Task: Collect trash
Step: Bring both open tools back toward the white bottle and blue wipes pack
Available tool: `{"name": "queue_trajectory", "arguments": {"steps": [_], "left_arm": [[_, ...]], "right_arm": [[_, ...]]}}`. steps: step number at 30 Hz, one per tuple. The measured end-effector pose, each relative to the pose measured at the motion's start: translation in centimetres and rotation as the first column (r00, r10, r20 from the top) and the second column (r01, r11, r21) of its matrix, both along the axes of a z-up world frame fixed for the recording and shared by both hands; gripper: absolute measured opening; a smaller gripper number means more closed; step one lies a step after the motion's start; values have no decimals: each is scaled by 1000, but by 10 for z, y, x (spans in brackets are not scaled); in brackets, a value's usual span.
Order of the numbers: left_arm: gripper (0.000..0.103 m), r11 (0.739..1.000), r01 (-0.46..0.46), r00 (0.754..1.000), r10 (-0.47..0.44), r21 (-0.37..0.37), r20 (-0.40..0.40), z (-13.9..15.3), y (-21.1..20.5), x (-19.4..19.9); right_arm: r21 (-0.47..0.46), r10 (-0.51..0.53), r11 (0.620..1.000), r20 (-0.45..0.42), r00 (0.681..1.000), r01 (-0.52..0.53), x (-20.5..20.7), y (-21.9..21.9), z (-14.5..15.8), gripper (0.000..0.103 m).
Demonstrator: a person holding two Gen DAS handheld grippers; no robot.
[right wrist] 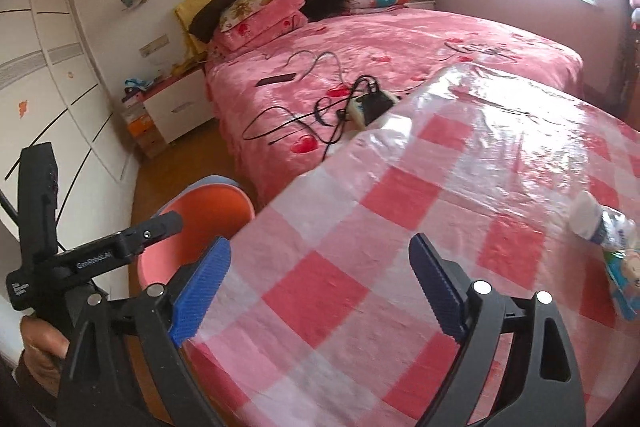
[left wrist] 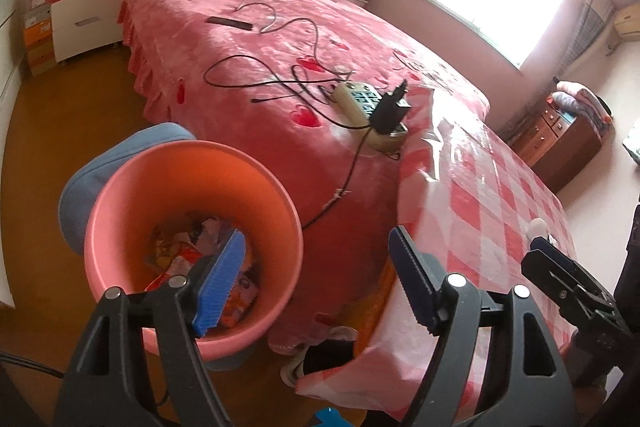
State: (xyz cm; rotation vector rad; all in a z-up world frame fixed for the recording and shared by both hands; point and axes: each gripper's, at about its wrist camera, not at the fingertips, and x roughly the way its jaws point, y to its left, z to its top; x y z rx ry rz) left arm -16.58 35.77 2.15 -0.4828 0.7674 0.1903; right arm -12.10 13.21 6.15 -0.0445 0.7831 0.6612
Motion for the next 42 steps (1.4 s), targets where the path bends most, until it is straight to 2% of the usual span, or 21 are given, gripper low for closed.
{"name": "queue_trajectory", "arguments": {"steps": [14, 23, 25, 42], "left_arm": [[76, 995, 91, 996, -91, 28, -5, 17, -46, 7], [77, 989, 138, 990, -138, 52, -9, 28, -76, 11], [83, 988, 145, 989, -145, 58, -10, 29, -81, 11], [86, 969, 224, 975, -222, 105, -32, 34, -132, 21]], "right_arm": [[-33, -65, 997, 64, 996, 67, -10, -35, 3, 91], [-31, -113, 993, 64, 991, 116, -6, -59, 3, 91], [-32, -124, 992, 65, 990, 126, -5, -65, 2, 91], [-30, -174, 984, 70, 982, 177, 0, -103, -2, 91]]}}
